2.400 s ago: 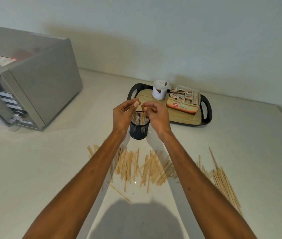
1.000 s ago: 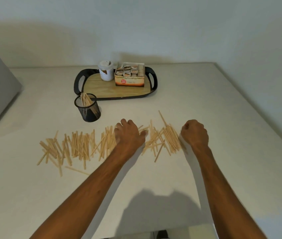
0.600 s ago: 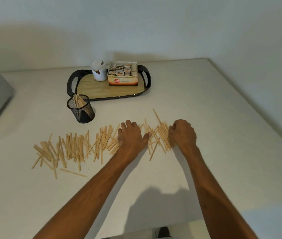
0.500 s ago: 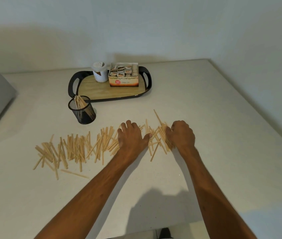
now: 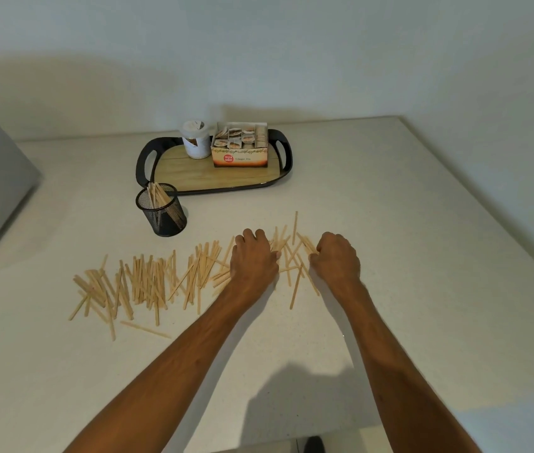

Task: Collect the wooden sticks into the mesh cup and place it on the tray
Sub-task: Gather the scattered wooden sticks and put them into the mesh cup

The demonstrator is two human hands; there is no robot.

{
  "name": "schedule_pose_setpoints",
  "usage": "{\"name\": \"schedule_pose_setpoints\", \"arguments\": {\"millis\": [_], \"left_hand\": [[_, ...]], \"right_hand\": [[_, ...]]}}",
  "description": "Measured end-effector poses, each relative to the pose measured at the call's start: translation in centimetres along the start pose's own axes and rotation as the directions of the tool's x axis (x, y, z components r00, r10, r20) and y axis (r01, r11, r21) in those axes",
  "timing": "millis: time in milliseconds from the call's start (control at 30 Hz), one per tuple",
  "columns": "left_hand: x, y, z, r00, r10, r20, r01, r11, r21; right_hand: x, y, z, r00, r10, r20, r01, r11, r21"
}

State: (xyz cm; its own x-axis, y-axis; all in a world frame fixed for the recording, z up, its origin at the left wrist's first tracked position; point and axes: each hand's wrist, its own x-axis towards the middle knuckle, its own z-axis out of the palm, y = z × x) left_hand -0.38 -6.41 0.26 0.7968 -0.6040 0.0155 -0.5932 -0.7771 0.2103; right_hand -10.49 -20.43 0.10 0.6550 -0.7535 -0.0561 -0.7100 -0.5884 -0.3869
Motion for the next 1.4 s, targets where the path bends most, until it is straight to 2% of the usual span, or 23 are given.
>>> {"name": "schedule_pose_setpoints", "arguments": {"millis": [167,533,733,933,1067,1200,1400], "left_hand": [[0.2,0.4,0.7,1.0,0.003,0.001,-0.003,0.99,-0.14],[1.2,0.1,1.9,1.0,-0.001,-0.009,-0.001,0.977,-0.212],[1.2,-0.3,1.7,1.0,0.007,-0.014,-0.01,0.966,-0.258],[1.5,-0.7,0.6,0.997,-0.021,-0.074,-0.012,0.909,-0.416],[1.7,-1.1,-0.1,0.992,-0.075,-0.098,0.007,0.83,-0.557],[1.9,-1.1,-0.9,0.982,-0.134,-0.132,0.004,0.717,-0.698],[2.0,-1.2,-2.4,0.975,-0.218,-0.049,0.054,0.444,-0.894]], "right_hand": [[0.5,0.1,0.3,1.0,0.019,0.004,-0.019,0.997,0.074],[0.8,0.8,-0.4,1.0,0.026,-0.007,-0.023,0.975,0.22],[0.4,0.9,-0.9,0.999,0.012,-0.046,0.0,0.971,0.238],[0.5,0.6,-1.1,0.998,0.007,-0.065,0.009,0.972,0.235],[0.7,0.3,-1.4,0.997,0.011,-0.077,0.011,0.96,0.281],[0.8,-0.2,-2.3,0.998,0.043,-0.043,-0.021,0.909,0.416],[1.1,-0.8,-3.1,0.999,0.033,-0.022,-0.016,0.835,0.55]]}}
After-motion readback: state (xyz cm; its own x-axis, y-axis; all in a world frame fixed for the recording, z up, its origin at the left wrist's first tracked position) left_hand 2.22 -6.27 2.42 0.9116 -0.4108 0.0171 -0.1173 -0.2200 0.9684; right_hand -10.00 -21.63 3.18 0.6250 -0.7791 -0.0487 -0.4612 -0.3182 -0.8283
